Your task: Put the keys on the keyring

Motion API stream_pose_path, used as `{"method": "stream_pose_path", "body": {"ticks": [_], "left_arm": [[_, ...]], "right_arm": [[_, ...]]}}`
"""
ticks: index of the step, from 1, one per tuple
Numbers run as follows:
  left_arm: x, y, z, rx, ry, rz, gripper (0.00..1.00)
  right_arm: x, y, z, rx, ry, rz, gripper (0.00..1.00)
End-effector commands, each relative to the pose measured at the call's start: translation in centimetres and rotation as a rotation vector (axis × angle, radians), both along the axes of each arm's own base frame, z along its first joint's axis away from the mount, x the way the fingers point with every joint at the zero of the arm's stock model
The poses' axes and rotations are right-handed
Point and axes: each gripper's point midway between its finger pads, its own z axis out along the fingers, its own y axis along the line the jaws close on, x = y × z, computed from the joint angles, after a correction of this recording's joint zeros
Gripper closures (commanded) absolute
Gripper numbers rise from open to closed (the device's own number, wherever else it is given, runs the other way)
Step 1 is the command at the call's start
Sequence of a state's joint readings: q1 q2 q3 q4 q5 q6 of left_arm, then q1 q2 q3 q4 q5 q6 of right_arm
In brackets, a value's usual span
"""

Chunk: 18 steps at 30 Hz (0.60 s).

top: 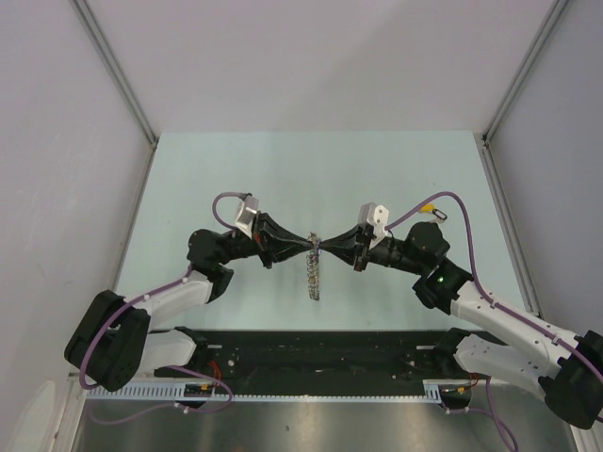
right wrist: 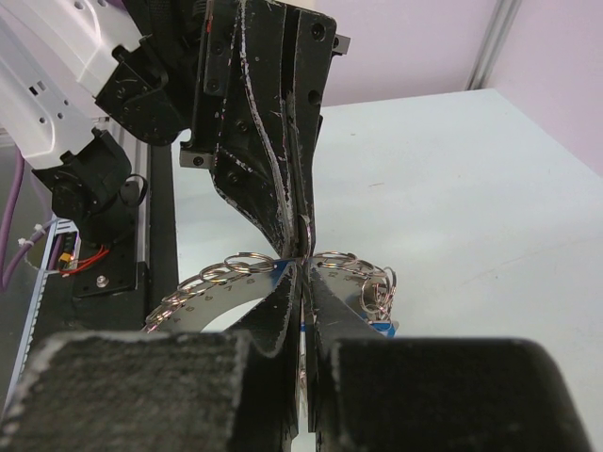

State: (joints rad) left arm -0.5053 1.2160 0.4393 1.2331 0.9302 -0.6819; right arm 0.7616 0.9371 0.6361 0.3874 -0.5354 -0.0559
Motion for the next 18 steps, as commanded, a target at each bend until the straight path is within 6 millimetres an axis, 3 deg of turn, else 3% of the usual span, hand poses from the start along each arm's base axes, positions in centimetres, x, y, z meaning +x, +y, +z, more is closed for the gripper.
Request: {"method": "stream_pose_path", "body": {"ticks": [1, 18], "left_arm": [[-0.31, 0.36, 1.78, -0.051, -0.076, 0.005, 1.0], [-0.59, 0.21, 1.76, -0.054, -0.073, -0.018, 1.0]], "right_arm": [[0.28, -0.15, 1.63, 0.041, -0.034, -0.014, 1.0], [0.11, 0.2, 1.47, 0.043, -0.032, 0.01, 1.0]]}}
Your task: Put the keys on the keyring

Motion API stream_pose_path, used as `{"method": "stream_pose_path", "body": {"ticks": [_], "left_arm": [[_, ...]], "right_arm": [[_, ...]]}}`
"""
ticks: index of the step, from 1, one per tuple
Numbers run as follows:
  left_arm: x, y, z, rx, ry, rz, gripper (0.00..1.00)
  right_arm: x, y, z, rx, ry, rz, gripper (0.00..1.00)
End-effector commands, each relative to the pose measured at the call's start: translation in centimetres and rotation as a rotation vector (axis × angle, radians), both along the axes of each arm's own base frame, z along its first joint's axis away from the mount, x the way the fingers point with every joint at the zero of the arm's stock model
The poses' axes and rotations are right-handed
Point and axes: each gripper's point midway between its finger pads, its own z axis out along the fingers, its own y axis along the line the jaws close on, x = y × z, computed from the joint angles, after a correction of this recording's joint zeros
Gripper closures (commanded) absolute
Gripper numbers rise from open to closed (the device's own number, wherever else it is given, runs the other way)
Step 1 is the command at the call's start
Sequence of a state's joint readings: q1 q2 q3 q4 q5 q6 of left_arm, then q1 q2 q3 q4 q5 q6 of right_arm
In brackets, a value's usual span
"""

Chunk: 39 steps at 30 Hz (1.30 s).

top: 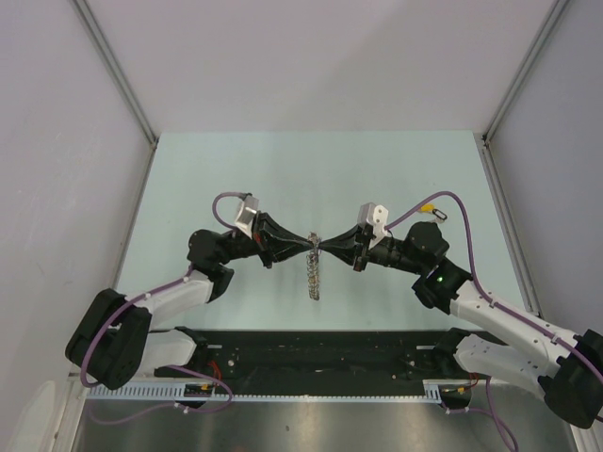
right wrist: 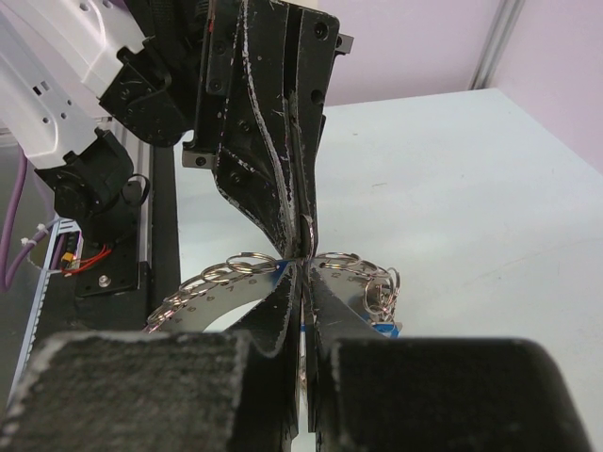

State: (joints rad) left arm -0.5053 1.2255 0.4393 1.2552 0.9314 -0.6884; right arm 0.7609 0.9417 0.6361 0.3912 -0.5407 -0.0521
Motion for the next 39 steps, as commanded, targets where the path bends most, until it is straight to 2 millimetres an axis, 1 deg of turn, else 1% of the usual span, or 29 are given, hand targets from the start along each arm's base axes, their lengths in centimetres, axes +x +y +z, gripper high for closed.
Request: {"method": "stream_pose_path", "body": {"ticks": [1, 12, 21, 39], "left_arm": [[-0.55, 0.25, 1.61, -0.046, -0.065, -0.015, 1.0], [-0.67, 0.29, 1.79, -0.051, -0.07, -0.015, 1.0], [-0.56, 0.43, 1.85, -0.053, -0.077, 0.002, 1.0], [-0.5, 0.42, 1.8, -0.052, -0.077, 0.005, 1.0]], "right_arm": [[0.09, 0.08, 1.64, 0.045, -0.038, 0.005, 1.0], [0.16, -0.02, 1.59, 0.041, -0.036, -0.003, 1.0], [0.62, -0.47, 1.55, 0.037, -0.032, -0.039, 1.0], [0.49, -0.22, 1.41, 0.037, -0.021, -0.021, 1.0]]}}
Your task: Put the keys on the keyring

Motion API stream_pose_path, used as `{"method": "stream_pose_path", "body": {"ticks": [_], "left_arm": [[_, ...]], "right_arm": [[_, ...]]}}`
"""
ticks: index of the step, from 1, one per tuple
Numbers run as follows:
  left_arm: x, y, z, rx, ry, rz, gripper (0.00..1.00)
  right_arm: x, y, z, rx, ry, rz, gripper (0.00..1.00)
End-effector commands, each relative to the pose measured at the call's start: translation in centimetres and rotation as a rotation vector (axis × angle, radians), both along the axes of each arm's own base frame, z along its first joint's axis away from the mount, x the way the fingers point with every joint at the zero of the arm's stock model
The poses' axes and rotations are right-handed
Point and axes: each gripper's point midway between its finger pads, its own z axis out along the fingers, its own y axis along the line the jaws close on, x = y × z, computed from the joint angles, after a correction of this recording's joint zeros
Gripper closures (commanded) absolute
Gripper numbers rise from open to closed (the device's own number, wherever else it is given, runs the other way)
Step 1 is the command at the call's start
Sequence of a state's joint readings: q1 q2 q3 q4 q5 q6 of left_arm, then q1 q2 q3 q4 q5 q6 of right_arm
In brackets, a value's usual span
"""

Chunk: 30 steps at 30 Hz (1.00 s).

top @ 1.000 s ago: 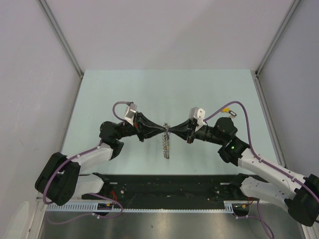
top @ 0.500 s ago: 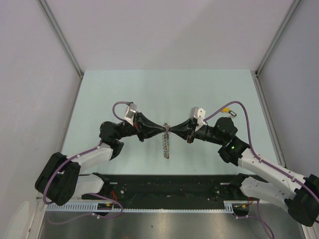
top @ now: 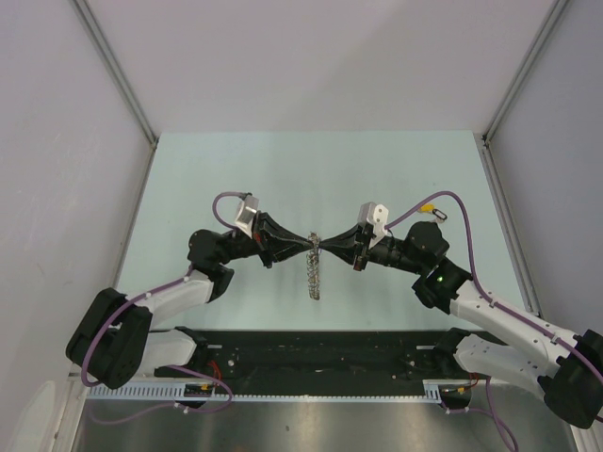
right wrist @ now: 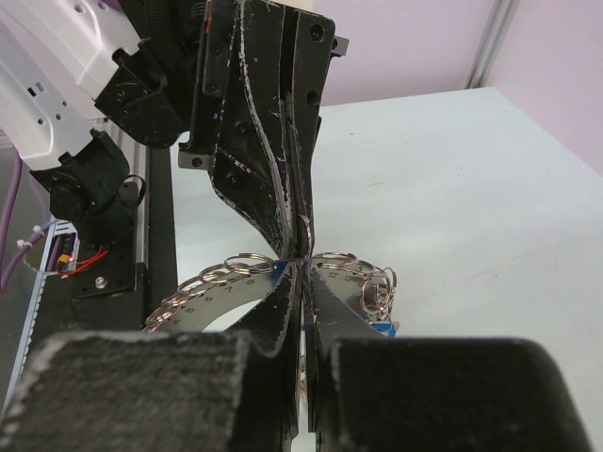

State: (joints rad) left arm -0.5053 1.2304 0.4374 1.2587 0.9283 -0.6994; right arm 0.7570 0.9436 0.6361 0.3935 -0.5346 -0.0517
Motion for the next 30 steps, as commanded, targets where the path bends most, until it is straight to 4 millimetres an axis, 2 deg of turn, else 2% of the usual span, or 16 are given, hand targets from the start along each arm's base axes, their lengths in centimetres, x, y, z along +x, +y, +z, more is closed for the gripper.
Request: {"method": "stream_pose_path", "body": {"ticks": [1, 15, 30], "left_arm": [[-0.58, 0.45, 2.01, -0.052, -0.095, 0.004, 0.99], [-0.78, 0.41, 1.96, -0.057, -0.092, -0.012, 1.0], [-0.84, 0.29, 1.86, -0.057, -0.086, -0.024, 1.0]], "right_arm": [[0.24, -0.08, 1.42, 0.037, -0.023, -0.008, 1.0], [0.65, -0.04, 1.08, 0.035, -0.006, -0.024, 1.0], [0.14, 0.11, 1.58, 0.047, -0.024, 0.007, 1.0]]}}
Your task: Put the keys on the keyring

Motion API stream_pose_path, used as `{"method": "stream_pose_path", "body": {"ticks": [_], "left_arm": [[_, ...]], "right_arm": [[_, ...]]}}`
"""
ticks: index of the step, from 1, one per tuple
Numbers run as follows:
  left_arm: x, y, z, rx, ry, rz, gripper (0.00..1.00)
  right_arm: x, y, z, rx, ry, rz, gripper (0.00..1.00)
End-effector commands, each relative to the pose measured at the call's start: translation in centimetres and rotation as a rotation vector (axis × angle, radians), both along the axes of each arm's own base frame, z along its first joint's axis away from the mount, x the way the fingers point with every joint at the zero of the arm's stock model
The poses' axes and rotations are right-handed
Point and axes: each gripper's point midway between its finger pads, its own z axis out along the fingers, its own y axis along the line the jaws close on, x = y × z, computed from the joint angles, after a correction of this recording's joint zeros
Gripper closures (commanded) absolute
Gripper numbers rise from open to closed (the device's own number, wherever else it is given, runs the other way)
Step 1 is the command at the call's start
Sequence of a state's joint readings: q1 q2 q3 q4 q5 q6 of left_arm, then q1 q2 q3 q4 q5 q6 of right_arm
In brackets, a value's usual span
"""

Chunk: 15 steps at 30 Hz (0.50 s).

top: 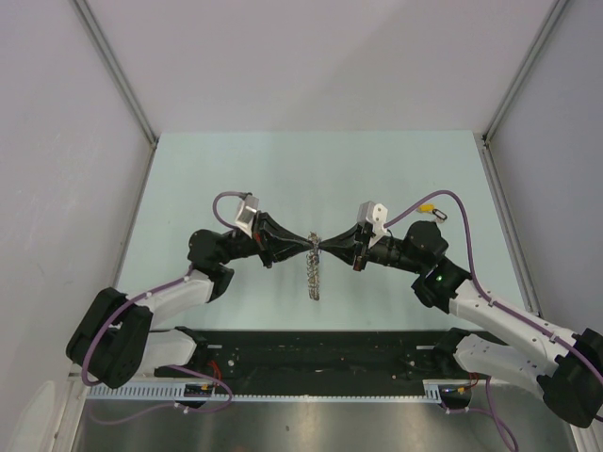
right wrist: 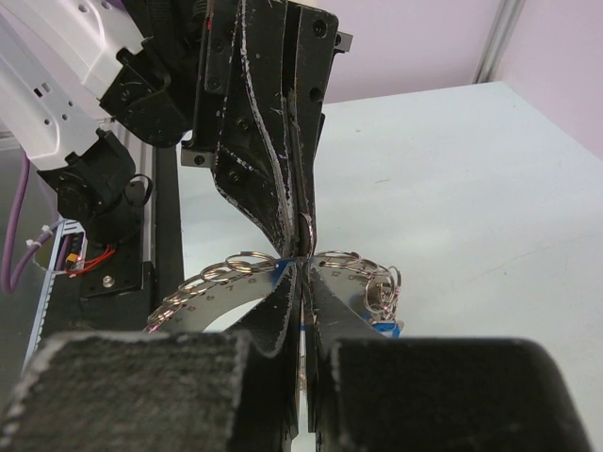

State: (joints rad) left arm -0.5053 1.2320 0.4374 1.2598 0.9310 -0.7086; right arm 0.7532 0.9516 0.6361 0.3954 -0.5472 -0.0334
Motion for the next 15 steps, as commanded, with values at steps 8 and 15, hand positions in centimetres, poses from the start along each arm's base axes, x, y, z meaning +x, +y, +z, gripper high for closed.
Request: {"method": "stream_pose_path", "body": {"ticks": [8, 15], "left_arm": [[-0.95, 0.24, 1.96, -0.059, -0.096, -0.027, 1.0], [-0.61, 0.21, 1.94, -0.059, -0.085, -0.009, 1.0]], "right_arm": [[0.39, 0.06, 1.87, 0.052, -0.045, -0.01, 1.0], [0.07, -0.21, 2.33, 0.06, -0.056, -0.006, 1.0]]}}
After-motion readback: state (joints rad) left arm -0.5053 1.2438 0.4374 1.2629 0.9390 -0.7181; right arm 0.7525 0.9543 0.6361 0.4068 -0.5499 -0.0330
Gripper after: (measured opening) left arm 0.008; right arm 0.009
